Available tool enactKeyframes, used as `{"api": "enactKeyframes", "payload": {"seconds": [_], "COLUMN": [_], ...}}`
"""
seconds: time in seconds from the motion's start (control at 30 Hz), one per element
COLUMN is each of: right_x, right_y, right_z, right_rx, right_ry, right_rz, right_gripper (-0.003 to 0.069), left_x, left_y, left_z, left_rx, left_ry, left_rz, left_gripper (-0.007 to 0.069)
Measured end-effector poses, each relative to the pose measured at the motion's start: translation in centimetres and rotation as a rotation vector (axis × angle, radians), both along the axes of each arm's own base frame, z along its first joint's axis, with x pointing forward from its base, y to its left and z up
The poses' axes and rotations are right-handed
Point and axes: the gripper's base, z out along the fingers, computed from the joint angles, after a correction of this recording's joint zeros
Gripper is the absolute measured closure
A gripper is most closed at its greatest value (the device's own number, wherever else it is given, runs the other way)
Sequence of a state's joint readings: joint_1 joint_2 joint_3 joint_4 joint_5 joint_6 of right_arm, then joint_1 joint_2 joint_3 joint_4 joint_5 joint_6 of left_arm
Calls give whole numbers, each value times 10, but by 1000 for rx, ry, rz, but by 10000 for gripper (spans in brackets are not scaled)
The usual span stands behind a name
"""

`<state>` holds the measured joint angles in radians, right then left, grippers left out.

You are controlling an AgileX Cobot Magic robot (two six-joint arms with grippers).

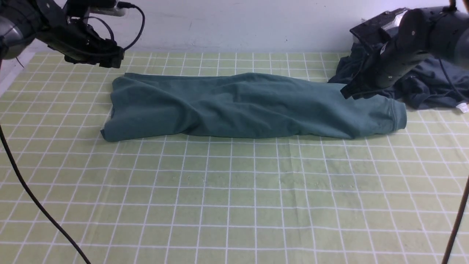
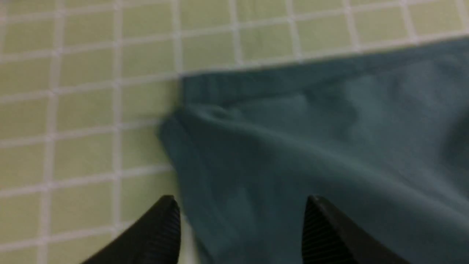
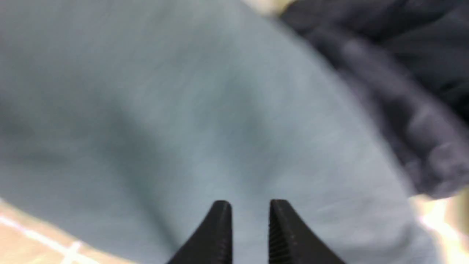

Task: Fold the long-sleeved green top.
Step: Use both arms to drag the lower edge of the fabric forward and fold it over the upper edge, then use the right arm to clamp the right edge of the fabric

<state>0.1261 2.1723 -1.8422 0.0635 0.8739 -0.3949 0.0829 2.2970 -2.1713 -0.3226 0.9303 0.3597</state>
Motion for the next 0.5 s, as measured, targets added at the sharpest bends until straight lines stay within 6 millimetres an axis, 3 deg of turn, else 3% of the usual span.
{"api": "enactKeyframes", "payload": {"seconds": [0.1, 0.2, 0.23, 0.27, 0.33, 0.5], "right_x": [4, 11, 12, 13, 14, 11], "right_y": [3, 0, -1, -8, -18, -54], "right_z": [-19, -58, -60, -65, -65, -61], "right_rx": [37, 68, 70, 97, 113, 61], "right_ry": [32, 95, 99, 115, 119, 140], "right_rz": [-14, -88, -96, -171, -257, -418], "right_gripper": [586, 617, 617, 612, 594, 542], "left_x": [-10, -14, -14, -12, -13, -14], "left_y": [-11, -21, -21, -17, -10, 10], "left_z": [-8, -49, -51, -72, -82, -69], "left_rx": [-48, -50, -43, -1, 33, 89], "left_ry": [140, 335, 342, 391, 426, 416], "left_rz": [-56, -116, -116, -116, -105, -14], "left_gripper": [295, 427, 443, 503, 562, 628]}}
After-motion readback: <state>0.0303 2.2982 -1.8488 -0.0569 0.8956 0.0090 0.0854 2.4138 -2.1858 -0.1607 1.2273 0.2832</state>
